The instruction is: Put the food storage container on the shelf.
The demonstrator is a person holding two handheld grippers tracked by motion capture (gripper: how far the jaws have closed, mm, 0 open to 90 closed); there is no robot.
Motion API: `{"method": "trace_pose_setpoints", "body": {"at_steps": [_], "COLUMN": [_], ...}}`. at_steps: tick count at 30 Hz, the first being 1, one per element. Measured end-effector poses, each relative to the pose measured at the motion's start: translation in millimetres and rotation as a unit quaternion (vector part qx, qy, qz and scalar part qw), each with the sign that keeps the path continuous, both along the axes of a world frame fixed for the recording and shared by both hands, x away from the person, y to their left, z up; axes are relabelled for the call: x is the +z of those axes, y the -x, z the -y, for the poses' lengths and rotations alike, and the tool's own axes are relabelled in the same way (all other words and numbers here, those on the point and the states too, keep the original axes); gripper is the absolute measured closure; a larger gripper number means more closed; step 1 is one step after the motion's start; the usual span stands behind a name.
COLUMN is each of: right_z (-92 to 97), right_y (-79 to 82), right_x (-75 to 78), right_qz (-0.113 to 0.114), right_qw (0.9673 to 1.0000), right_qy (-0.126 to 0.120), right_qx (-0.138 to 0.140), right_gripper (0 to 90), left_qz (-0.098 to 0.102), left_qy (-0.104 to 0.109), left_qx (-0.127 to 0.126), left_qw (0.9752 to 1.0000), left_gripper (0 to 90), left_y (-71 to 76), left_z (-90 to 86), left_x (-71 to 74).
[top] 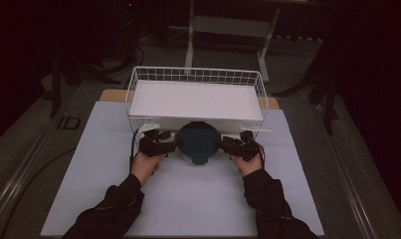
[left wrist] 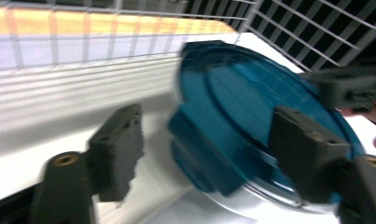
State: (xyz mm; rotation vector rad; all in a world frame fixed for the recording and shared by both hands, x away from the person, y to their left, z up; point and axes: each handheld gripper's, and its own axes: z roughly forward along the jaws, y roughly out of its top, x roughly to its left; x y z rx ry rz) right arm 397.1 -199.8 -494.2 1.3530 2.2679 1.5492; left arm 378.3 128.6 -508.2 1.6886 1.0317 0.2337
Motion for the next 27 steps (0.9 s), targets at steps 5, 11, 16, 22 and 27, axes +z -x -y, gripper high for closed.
{"method": "trace_pose_setpoints", "body": {"at_steps": [5, 11, 16, 22, 27], "right_z": [-0.1, 0.4, 1.9, -5.8, -15.4], "right_y": [5.2, 18.3, 28.9, 53.5, 67.4], "right_x": [2.5, 12.0, 16.9, 20.8, 18.3], "right_qz": [0.003, 0.012, 0.014, 0.011, 0.005], "right_qw": [1.0000, 0.9997, 0.9997, 0.9988, 0.9976], "right_qy": [0.004, 0.018, 0.011, 0.012, 0.008], "right_qx": [-0.001, 0.011, 0.018, 0.047, 0.069], "right_gripper": [41.8, 42.3, 43.5, 51.6, 55.6], "left_qz": [0.003, 0.009, 0.013, 0.020, 0.032], "left_qy": [0.004, 0.003, 0.009, 0.011, 0.013], "left_qx": [-0.018, -0.051, -0.061, -0.081, -0.093], "left_qw": [0.9998, 0.9987, 0.9980, 0.9964, 0.9951], "left_gripper": [13.6, 1.0, 1.0, 1.0, 1.0], "left_y": [7.3, 29.0, 43.7, 67.0, 81.1], "left_z": [-0.2, -0.5, -2.7, -3.8, -4.9], "left_x": [2.7, 16.1, 25.0, 36.6, 41.8]}}
